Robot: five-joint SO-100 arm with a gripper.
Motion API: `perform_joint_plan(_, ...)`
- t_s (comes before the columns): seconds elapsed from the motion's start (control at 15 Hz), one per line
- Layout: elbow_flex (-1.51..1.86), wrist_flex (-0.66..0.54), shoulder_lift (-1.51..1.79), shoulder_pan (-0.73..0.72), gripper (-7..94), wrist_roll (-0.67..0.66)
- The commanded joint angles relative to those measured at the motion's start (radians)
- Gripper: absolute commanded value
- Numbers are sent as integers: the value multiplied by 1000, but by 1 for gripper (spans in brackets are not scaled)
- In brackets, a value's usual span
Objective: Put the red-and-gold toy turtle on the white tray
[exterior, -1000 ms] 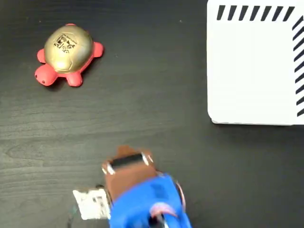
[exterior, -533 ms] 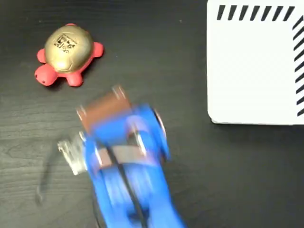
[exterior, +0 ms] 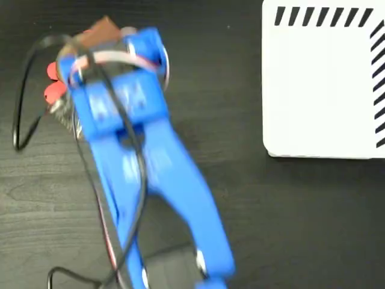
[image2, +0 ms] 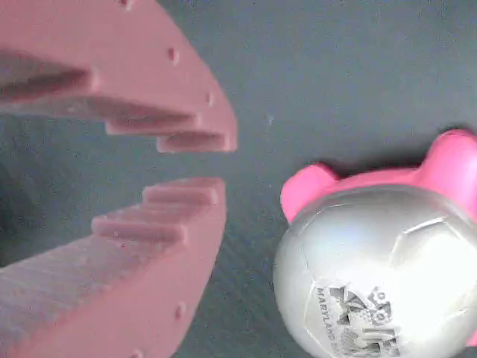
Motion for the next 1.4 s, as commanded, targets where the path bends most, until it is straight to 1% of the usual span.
perform_joint_plan(0.0,-163,21,-72,3,0,-32)
perform_joint_plan(0.13,-230,26,-143,9,0,-49)
perform_joint_plan(0.27,-268,40,-192,-15,0,-54)
perform_joint_plan(0.47,-362,127,-204,-44,2,-40)
perform_joint_plan(0.53,-393,166,-199,-46,6,-29)
perform_joint_plan(0.6,-400,175,-192,-44,13,-23)
perform_joint_plan(0.67,-400,175,-186,-37,25,-23)
perform_joint_plan(0.73,-400,186,-181,-37,31,-25)
perform_joint_plan(0.8,-399,193,-181,-43,34,-28)
perform_joint_plan(0.87,-396,192,-186,-48,39,-31)
perform_joint_plan(0.93,-391,179,-195,-48,42,-35)
perform_joint_plan(1.13,-388,143,-241,-38,42,-48)
perform_joint_plan(1.33,-342,84,-250,-37,42,-115)
